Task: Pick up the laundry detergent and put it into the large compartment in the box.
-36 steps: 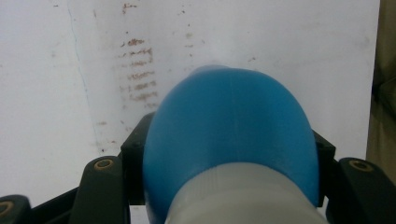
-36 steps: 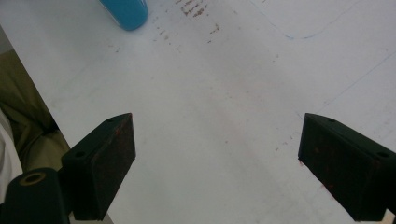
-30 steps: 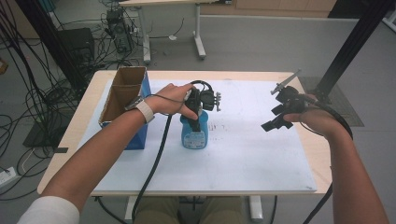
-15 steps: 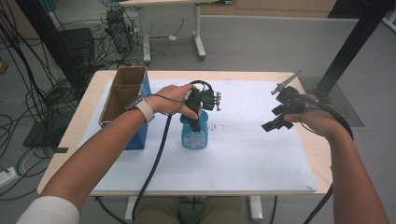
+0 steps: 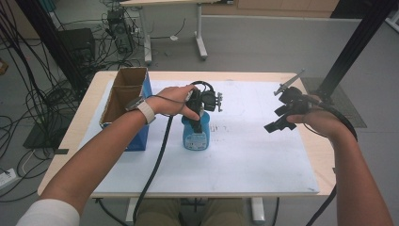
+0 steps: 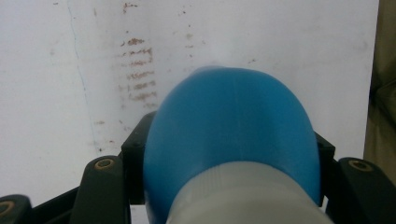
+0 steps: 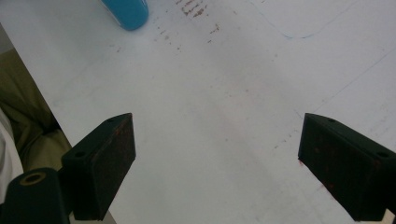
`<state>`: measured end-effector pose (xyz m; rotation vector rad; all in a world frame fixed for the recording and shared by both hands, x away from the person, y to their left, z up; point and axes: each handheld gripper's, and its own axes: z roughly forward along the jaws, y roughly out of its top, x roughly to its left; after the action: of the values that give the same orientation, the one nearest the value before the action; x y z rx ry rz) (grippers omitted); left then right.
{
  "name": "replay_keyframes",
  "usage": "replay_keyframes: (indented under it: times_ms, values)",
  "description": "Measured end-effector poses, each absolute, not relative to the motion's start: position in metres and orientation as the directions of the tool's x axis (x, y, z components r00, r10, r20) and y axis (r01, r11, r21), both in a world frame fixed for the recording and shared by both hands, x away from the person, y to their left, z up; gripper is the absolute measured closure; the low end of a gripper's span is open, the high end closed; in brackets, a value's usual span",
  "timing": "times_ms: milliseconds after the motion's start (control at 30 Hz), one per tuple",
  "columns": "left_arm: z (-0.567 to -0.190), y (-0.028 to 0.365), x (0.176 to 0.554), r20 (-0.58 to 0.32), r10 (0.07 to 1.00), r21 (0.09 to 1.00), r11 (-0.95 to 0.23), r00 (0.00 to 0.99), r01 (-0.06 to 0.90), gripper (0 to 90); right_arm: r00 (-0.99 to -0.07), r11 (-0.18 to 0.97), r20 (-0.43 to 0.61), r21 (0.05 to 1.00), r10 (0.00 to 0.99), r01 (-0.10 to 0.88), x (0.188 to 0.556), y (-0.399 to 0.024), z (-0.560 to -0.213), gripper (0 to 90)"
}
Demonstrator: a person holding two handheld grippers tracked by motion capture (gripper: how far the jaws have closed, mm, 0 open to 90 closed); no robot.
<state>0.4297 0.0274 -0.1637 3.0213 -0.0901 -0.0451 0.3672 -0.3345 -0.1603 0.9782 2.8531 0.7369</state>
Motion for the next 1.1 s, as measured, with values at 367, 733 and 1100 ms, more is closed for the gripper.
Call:
replay_keyframes:
  times_ms: [367, 733, 1100]
  values:
    - [-0.1645, 0.0303, 0.4302, -0.028, -0.058, 0.132, -0.990, 0.998, -0.054, 39.1, -0.802, 0.691, 0.118, 0.445, 0.586, 0.570, 0.3673, -0.3338, -0.1606, 11.3]
    - [-0.1646, 0.0305, 0.4301, -0.028, -0.057, 0.132, -0.990, 0.998, -0.052, 39.2, -0.803, 0.690, 0.114, 0.450, 0.585, 0.567, 0.3669, -0.3332, -0.1586, 11.3]
    - [-0.1646, 0.0312, 0.4303, -0.029, -0.056, 0.135, -0.990, 0.998, -0.052, 39.2, -0.803, 0.690, 0.111, 0.451, 0.586, 0.566, 0.3660, -0.3337, -0.1582, 11.3]
